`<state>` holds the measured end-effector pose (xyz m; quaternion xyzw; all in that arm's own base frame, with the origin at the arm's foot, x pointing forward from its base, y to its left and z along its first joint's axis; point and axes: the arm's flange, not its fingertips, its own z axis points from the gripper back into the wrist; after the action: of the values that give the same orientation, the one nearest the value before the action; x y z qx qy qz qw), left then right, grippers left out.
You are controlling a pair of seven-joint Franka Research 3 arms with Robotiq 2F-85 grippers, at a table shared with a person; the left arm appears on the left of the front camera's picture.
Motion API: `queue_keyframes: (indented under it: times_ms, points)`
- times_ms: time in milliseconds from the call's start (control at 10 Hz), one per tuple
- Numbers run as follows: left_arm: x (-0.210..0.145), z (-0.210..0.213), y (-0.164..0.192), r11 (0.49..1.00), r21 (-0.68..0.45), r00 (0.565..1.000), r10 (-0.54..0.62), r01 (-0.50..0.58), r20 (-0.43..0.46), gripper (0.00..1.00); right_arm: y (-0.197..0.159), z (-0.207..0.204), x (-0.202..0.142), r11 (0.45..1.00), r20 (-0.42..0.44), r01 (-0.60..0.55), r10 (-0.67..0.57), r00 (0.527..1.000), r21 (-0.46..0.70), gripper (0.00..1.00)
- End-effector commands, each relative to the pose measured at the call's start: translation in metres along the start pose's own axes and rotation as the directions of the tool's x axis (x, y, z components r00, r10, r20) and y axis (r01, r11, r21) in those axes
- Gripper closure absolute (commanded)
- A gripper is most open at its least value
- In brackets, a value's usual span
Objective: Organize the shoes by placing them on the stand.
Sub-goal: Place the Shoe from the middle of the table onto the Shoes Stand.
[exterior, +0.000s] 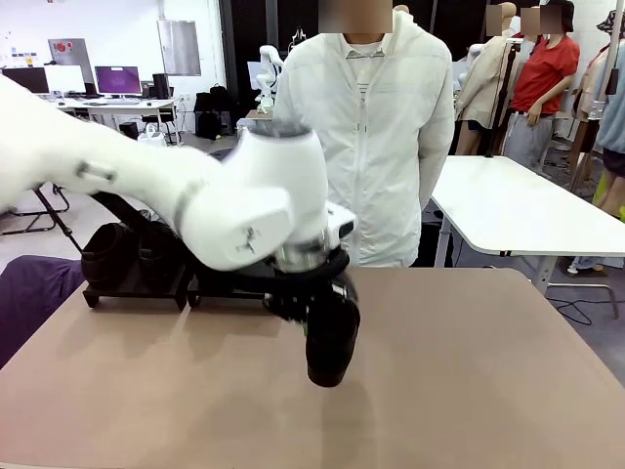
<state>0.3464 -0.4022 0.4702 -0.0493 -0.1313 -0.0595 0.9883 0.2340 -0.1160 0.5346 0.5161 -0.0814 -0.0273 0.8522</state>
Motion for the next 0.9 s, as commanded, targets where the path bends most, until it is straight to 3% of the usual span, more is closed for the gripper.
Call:
queue_keyframes:
  times_ms: [0,100,400,500,800]
  points:
    - [-0.022,0.063,0.046,0.968,-0.07,0.969,-0.238,0.242,0.061,1.0,0.003,0.001,0.002,0.999,0.01,-0.024,0.024,1.0,0.027,0.0]
    - [-0.027,0.076,0.066,0.97,-0.048,0.964,-0.231,0.238,0.131,1.0,0.003,0.001,0.002,0.999,0.01,-0.024,0.024,1.0,0.027,0.0]
    - [-0.043,0.091,0.115,0.994,-0.109,0.959,0.019,0.012,0.281,1.0,0.003,0.001,0.002,0.999,0.01,-0.024,0.024,1.0,0.027,0.0]
    - [-0.028,0.099,0.076,0.985,-0.044,0.971,-0.156,0.166,0.18,1.0,0.003,0.001,0.002,0.999,0.01,-0.024,0.024,1.0,0.027,0.0]
    - [-0.028,0.099,0.076,0.985,-0.044,0.971,-0.156,0.166,0.18,1.0,0.003,0.001,0.002,0.999,0.01,-0.024,0.024,1.0,0.027,0.0]
